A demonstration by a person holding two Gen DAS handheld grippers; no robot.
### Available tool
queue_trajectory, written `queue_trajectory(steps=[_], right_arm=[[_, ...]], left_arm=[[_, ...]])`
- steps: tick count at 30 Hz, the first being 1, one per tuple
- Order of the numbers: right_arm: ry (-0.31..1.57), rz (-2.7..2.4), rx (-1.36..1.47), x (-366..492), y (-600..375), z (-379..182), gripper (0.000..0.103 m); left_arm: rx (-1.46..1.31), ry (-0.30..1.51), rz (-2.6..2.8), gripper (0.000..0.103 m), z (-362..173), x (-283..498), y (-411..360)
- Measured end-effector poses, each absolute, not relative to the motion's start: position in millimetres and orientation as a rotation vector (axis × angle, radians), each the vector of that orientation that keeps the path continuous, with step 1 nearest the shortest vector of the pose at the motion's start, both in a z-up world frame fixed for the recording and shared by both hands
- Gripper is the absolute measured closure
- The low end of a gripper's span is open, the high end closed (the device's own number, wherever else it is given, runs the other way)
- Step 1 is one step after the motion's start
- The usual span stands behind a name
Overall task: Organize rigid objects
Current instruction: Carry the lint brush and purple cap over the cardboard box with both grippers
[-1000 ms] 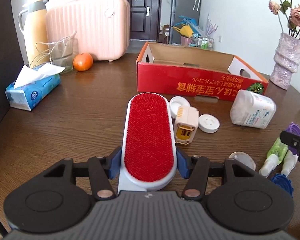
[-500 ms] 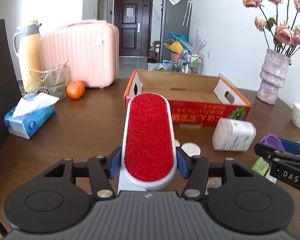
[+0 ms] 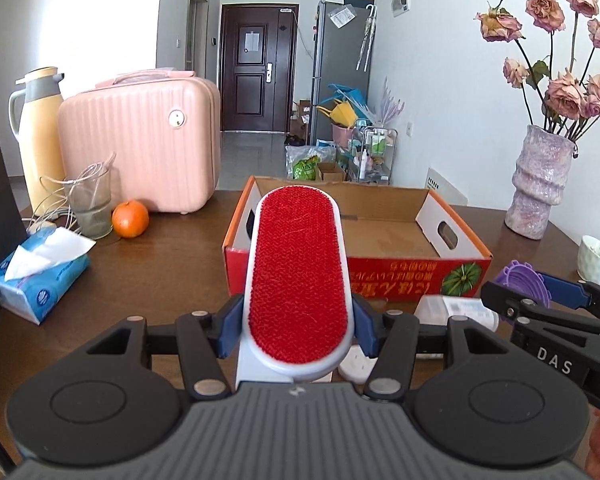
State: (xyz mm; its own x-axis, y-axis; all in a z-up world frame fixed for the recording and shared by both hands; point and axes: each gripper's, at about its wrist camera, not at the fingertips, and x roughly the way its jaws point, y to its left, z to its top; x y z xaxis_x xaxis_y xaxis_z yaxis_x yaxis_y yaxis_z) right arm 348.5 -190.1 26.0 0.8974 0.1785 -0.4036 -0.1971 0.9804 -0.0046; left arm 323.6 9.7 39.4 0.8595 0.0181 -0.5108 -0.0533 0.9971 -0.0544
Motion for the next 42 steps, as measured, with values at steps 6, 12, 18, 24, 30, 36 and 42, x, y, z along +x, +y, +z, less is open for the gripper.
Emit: queue_trajectory(steps=[6, 12, 18, 24, 30, 36, 42], right_arm=[[0.403, 0.184, -0.039, 375, -183, 39, 0.051], [0.392, 0.167, -0.007, 399, -183, 44, 0.051], [0.407, 0.161, -0.004, 425, -182, 43, 0.051], [0.435, 0.154, -0.004, 448, -181, 37, 0.051], [0.445, 0.147, -0.006, 468, -181, 35, 0.051], [0.462, 0.134, -0.009, 490, -181, 33, 0.051], [0.482, 0.128, -0.021, 510, -176, 29, 0.051]], left_arm=[[-0.071, 0.518, 0.038, 0.046, 49, 344, 6], [-0.100, 0.496, 0.057, 0.046, 55, 367, 7], [-0.109, 0.493, 0.063, 0.046, 55, 391, 7], [-0.107, 0.497, 0.068, 0.046, 52, 415, 5], [-0.104, 0.505, 0.069, 0.046, 48, 436, 1], [-0.097, 0.511, 0.067, 0.046, 45, 459, -2], [-0.095, 0.526, 0.068, 0.046, 40, 483, -3]])
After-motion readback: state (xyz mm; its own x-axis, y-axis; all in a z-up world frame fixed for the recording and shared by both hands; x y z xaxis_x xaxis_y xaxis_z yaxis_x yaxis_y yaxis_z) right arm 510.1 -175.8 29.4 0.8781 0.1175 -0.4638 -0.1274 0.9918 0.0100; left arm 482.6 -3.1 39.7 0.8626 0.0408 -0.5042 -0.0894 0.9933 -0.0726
